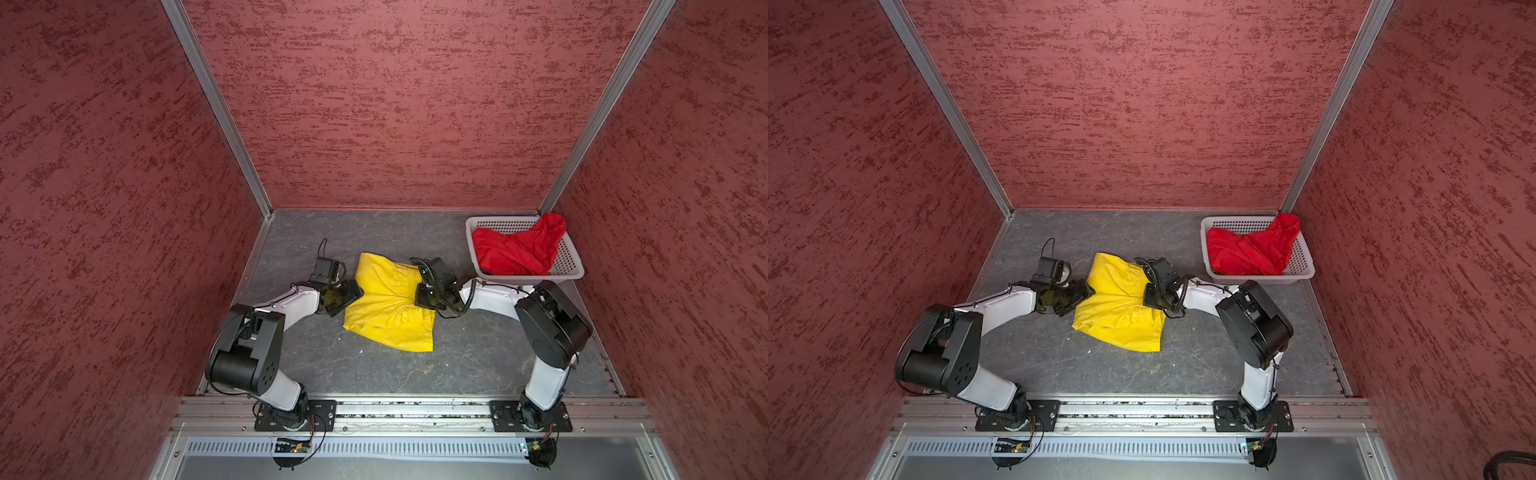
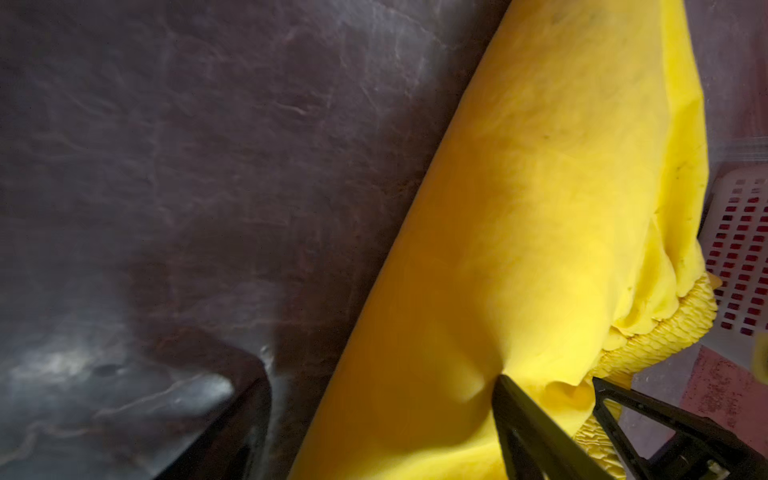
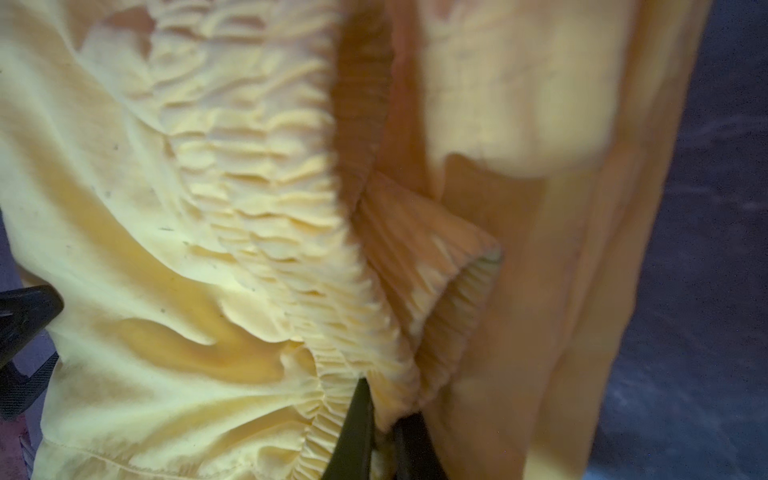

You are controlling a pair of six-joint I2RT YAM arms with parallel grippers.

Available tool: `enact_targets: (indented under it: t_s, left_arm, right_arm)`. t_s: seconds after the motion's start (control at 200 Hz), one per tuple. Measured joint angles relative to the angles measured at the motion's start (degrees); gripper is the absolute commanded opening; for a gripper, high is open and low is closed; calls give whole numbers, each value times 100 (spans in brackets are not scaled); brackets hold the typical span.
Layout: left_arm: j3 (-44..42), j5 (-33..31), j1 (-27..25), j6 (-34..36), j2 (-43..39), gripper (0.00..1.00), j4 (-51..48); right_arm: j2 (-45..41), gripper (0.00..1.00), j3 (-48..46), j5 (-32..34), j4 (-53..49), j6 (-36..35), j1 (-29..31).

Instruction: Fold and stack the shorts

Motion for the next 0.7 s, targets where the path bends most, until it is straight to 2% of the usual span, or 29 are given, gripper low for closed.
enact_targets:
  t_s: [0.07, 0.145, 0.24, 0.311, 0.456, 0.696]
  left_arm:
    - [11, -31, -37, -57, 127, 44, 74]
    - [42, -76, -37, -116, 243, 19, 125]
    - [188, -116, 17, -98, 448, 3, 87]
    - [446, -157, 87, -9, 629, 2, -9]
    - [1071, -295, 435, 98, 984, 2, -221]
    - [2103, -903, 1641, 146, 1370, 2, -619]
  right_arm:
    - [11, 18, 7, 17, 13, -20, 0]
    - [33, 28, 17, 105, 17, -57, -2]
    - [44, 32, 37, 181, 9, -127, -11]
    - [42, 37, 55, 203, 11, -153, -13]
    - [-37, 41, 125, 227, -13, -229, -17]
    - [-739, 44, 212, 560, -308, -413, -107]
